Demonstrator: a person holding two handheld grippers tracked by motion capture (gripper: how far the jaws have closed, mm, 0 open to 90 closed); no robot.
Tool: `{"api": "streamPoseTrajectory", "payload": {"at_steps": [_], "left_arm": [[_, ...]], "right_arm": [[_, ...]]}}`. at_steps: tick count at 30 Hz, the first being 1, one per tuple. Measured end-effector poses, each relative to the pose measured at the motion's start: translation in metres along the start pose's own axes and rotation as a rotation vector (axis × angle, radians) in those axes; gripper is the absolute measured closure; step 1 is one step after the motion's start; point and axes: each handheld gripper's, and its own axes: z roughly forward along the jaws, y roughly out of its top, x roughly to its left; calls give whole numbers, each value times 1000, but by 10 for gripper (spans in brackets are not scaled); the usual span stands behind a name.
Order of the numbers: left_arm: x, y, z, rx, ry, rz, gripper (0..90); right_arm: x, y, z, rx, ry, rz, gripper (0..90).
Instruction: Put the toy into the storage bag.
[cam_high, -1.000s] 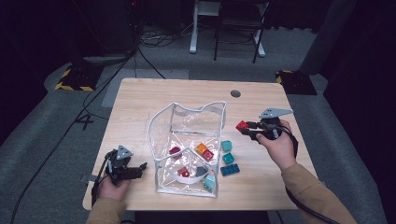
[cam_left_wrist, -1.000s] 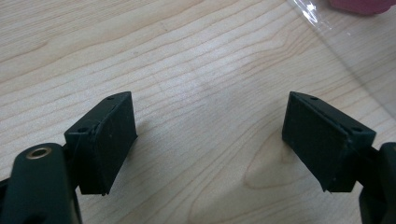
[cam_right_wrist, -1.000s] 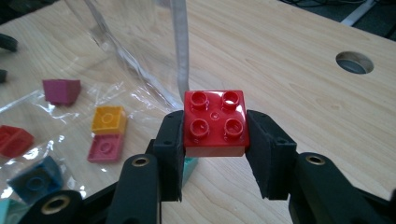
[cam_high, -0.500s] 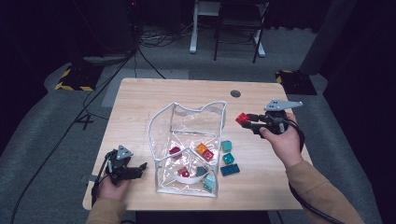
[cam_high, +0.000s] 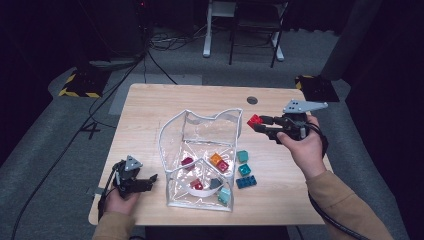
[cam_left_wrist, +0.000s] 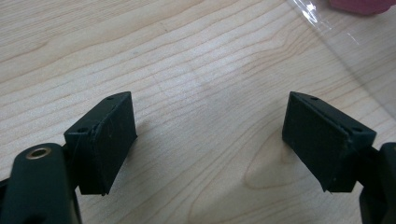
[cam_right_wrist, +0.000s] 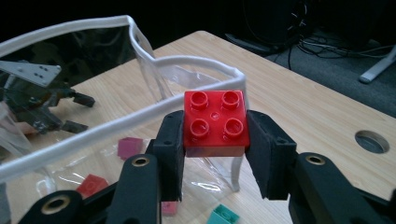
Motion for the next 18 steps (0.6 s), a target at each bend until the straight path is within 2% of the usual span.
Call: {"api": "streamPoseTrajectory", "payload": {"at_steps": [8,15,18], "left_arm": [[0,0,0,1,0,0,179],[0,0,0,0,0,1,179],[0,0,0,0,0,0,179]], "right_arm": [[17,14,6,-13,49,-22,592],[38,31,24,-17,105,-55,592],[43,34,28,-14,117,-62,592]]}}
